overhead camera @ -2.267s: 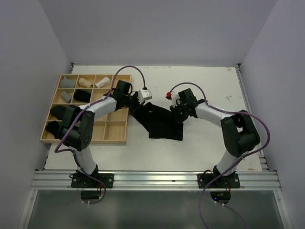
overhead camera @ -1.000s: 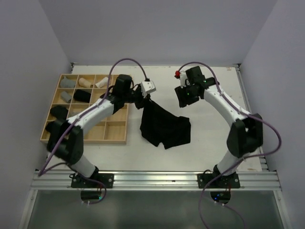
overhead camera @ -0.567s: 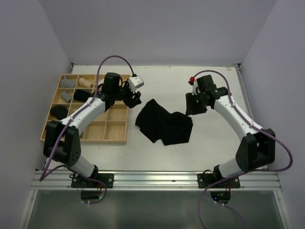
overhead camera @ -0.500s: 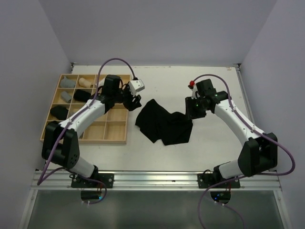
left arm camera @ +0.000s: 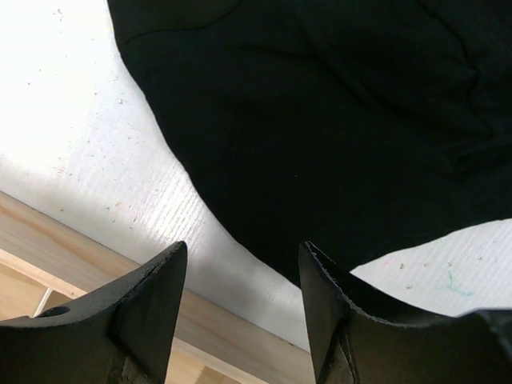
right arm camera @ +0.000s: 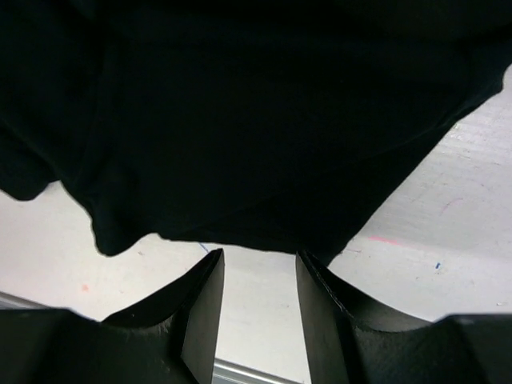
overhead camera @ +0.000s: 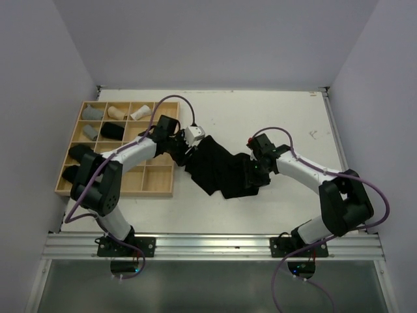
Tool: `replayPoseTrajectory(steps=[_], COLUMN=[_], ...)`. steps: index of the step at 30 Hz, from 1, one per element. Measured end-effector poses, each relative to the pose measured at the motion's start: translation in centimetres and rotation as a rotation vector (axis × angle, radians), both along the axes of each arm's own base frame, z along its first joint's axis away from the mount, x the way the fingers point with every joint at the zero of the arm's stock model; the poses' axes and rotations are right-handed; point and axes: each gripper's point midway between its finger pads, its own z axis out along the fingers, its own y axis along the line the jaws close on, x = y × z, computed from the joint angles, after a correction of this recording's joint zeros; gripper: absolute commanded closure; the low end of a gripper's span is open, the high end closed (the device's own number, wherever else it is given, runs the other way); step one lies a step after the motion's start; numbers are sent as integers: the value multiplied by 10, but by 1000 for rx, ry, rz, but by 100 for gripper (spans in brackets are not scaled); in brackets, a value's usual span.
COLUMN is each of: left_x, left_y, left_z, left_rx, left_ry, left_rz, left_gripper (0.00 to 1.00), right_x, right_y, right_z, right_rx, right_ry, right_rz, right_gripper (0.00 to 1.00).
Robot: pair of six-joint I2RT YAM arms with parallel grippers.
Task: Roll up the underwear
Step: Flatten the underwear
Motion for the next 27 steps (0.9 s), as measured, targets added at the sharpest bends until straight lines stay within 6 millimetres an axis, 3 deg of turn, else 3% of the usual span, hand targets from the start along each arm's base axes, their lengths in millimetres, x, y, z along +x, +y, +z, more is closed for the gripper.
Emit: replayPoseTrajectory(steps=[5,15,27], left_x=[0,-2,-4], left_y=[1,5,0], left_z=[-8,-30,-37], left_rx=[28,69,74], left_ry=[8,49,69], left_rz=[5,16,1], left_gripper=[38,39,40], right_x=[-5,9,12], right_y=[-9,-20,-22], right_z=[-16,-21,-10], right_rx=[-61,-135,-140], right_ry=[-13,-70,-114], right_rz=[-8,-24,8], right_gripper=[56,66,67])
